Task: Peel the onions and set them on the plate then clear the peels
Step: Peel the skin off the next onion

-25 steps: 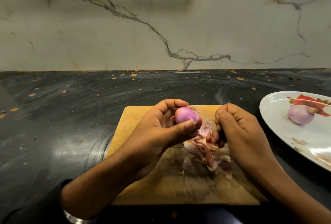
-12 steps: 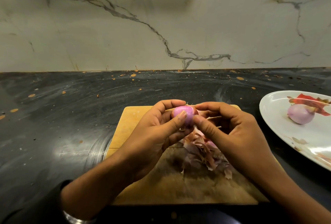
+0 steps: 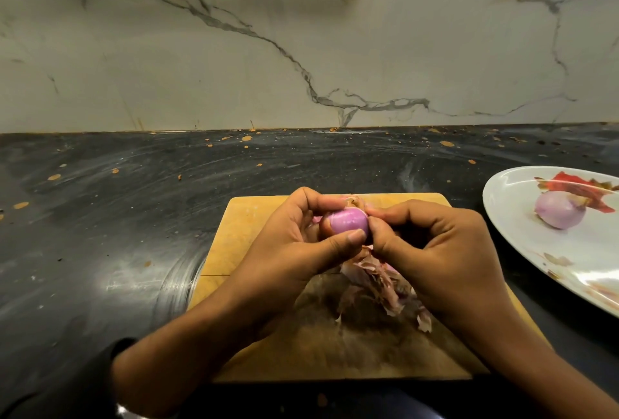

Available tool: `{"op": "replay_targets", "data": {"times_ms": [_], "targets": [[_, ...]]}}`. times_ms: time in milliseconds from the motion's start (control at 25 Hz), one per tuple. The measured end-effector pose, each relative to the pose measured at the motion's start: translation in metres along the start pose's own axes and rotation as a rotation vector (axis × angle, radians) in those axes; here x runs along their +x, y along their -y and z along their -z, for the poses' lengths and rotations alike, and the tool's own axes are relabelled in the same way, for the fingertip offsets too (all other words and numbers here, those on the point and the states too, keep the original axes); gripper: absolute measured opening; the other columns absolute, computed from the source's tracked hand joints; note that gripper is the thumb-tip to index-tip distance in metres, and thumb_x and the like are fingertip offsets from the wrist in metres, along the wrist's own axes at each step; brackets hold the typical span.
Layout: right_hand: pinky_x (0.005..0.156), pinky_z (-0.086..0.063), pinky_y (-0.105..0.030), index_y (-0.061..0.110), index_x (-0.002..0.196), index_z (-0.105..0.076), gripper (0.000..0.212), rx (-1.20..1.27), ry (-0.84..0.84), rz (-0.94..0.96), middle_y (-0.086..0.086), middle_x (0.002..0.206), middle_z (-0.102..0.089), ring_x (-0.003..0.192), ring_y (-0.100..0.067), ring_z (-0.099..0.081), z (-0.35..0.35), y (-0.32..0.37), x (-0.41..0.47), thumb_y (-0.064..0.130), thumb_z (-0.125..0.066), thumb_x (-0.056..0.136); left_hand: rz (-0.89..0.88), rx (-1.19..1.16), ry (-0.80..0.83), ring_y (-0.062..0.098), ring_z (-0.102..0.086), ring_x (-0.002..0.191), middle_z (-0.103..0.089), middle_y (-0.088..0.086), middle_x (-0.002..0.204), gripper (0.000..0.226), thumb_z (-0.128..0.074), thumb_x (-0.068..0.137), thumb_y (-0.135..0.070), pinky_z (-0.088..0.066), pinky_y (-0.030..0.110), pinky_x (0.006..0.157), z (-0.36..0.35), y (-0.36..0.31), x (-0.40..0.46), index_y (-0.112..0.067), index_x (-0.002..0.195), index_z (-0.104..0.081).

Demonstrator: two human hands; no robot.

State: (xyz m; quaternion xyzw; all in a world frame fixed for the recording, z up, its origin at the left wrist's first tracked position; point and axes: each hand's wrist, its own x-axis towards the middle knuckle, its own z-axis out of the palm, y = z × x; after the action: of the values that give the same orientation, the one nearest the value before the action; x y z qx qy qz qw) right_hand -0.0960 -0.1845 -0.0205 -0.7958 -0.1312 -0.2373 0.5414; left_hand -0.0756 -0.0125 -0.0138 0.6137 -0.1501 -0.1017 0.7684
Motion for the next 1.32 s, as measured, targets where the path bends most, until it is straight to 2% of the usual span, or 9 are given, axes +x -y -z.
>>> {"op": "replay_targets", "data": {"times_ms": [120,280,440,640,760,880,960,1080,1320], "targets": [[0.061,-0.053,-0.01,0.023,0.089,-0.078,0.016,-0.061,-0.027,0.024,0.012,0.076,-0.075,0.074,-0.004,-0.071,-0.001,-0.001,-0.001,0.01,-0.077,0.082,-0.006,0.01,-0.002,0.018,-0.071,0.089,-0.073,0.01,0.099,0.041,-0.075,0.065,-0.006,-0.061,0.029,0.076,-0.001,0.002,-0.001,-0.01,0.102,-0.059],[0.057,-0.048,-0.005,0.022,0.086,-0.075,0.016,-0.096,-0.073,0.039,0.015,0.071,-0.071,0.07,-0.001,-0.068,-0.002,0.001,-0.003,0.007,-0.076,0.082,0.019,-0.014,0.008,0.022,-0.069,0.093,-0.072,0.011,0.101,0.042,-0.075,0.065,-0.009,-0.059,0.039,0.085,-0.001,0.002,0.0,-0.009,0.105,-0.059],[0.057,-0.052,-0.012,0.022,0.084,-0.076,0.012,-0.037,-0.095,-0.031,0.014,0.075,-0.072,0.066,-0.006,-0.069,-0.002,0.0,-0.002,0.009,-0.074,0.084,0.027,-0.072,0.037,0.022,-0.069,0.093,-0.073,0.007,0.099,0.041,-0.071,0.069,-0.007,-0.058,0.04,0.087,-0.002,0.001,0.0,-0.007,0.107,-0.057],[0.062,-0.062,-0.03,0.015,0.086,-0.077,0.007,0.127,-0.057,-0.165,-0.003,0.074,-0.076,0.066,-0.019,-0.073,0.002,0.0,0.003,0.008,-0.074,0.086,0.039,-0.13,0.04,0.026,-0.071,0.094,-0.073,0.01,0.104,0.041,-0.068,0.07,-0.006,-0.061,0.033,0.08,-0.002,-0.001,0.0,-0.004,0.11,-0.058],[0.061,-0.06,-0.025,0.016,0.092,-0.076,0.008,0.165,-0.003,-0.19,-0.001,0.08,-0.077,0.071,-0.017,-0.074,0.003,0.001,0.005,0.013,-0.07,0.088,0.015,-0.118,0.026,0.028,-0.07,0.096,-0.073,0.01,0.104,0.042,-0.069,0.069,-0.004,-0.061,0.037,0.082,0.0,-0.002,0.002,-0.004,0.11,-0.059],[0.064,-0.06,-0.025,0.014,0.099,-0.077,0.018,0.215,0.04,-0.206,0.001,0.087,-0.078,0.076,-0.017,-0.075,0.003,0.003,0.005,0.024,-0.07,0.085,-0.024,-0.092,0.009,0.027,-0.069,0.096,-0.071,0.015,0.109,0.042,-0.069,0.069,-0.003,-0.059,0.037,0.082,0.001,-0.002,0.003,-0.003,0.109,-0.058],[0.062,-0.06,-0.025,0.011,0.095,-0.077,0.014,0.223,0.04,-0.231,-0.002,0.085,-0.078,0.074,-0.018,-0.075,0.004,0.002,0.007,0.019,-0.071,0.085,-0.037,-0.065,0.006,0.027,-0.068,0.098,-0.068,0.019,0.113,0.042,-0.071,0.068,-0.002,-0.06,0.036,0.083,0.001,-0.002,0.002,-0.003,0.108,-0.059],[0.057,-0.058,-0.024,0.012,0.089,-0.075,0.006,0.168,0.021,-0.208,-0.003,0.079,-0.076,0.068,-0.017,-0.074,0.006,-0.001,0.006,0.015,-0.07,0.088,-0.042,-0.042,0.011,0.026,-0.07,0.098,-0.071,0.012,0.108,0.042,-0.072,0.066,-0.002,-0.06,0.035,0.084,0.001,0.001,0.003,-0.005,0.106,-0.06],[0.056,-0.054,-0.037,0.024,0.084,-0.068,0.007,-0.092,-0.062,-0.055,0.002,0.07,-0.069,0.063,-0.018,-0.066,-0.001,0.0,0.0,0.024,-0.066,0.091,-0.03,-0.013,0.029,0.024,-0.072,0.089,-0.075,0.004,0.094,0.039,-0.072,0.068,-0.003,-0.061,0.033,0.081,-0.001,0.001,0.0,-0.008,0.105,-0.06]]}}
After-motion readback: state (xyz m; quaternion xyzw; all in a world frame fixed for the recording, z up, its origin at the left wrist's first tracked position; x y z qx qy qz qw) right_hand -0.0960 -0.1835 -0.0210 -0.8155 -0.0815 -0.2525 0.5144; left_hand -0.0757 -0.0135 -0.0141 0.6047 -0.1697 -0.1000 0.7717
